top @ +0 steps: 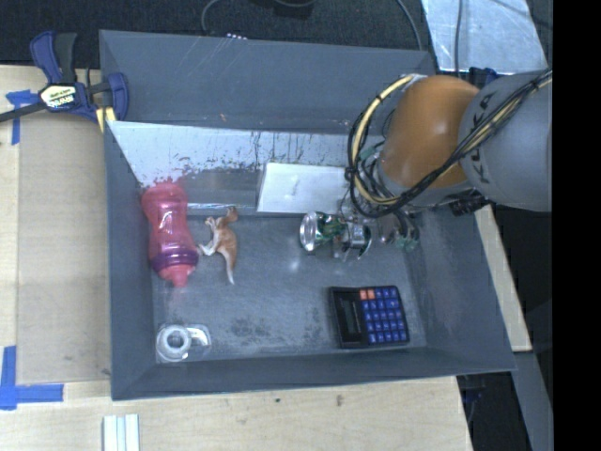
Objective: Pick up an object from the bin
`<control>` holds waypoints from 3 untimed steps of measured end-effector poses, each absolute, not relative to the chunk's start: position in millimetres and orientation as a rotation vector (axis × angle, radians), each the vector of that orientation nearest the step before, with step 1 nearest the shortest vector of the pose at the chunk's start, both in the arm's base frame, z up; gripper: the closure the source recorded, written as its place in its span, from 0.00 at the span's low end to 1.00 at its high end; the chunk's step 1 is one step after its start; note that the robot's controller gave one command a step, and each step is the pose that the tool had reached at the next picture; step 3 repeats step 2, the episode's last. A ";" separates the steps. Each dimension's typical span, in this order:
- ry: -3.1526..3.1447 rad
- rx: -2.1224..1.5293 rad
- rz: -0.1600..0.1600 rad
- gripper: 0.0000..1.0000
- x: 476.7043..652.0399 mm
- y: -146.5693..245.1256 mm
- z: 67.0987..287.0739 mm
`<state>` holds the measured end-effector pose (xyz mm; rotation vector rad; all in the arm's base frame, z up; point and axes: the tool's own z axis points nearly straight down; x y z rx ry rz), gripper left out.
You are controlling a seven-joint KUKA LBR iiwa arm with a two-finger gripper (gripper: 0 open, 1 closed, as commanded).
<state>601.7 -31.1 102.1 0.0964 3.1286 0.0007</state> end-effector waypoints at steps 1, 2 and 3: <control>3.128 0.097 0.001 1.00 601.9 -31.1 102.1; 3.124 0.107 0.001 1.00 609.9 -36.9 210.5; 3.124 0.107 0.001 1.00 609.9 -36.9 210.5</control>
Offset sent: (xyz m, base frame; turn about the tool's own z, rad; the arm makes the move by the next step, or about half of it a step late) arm 0.0072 -0.0057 0.1078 0.0082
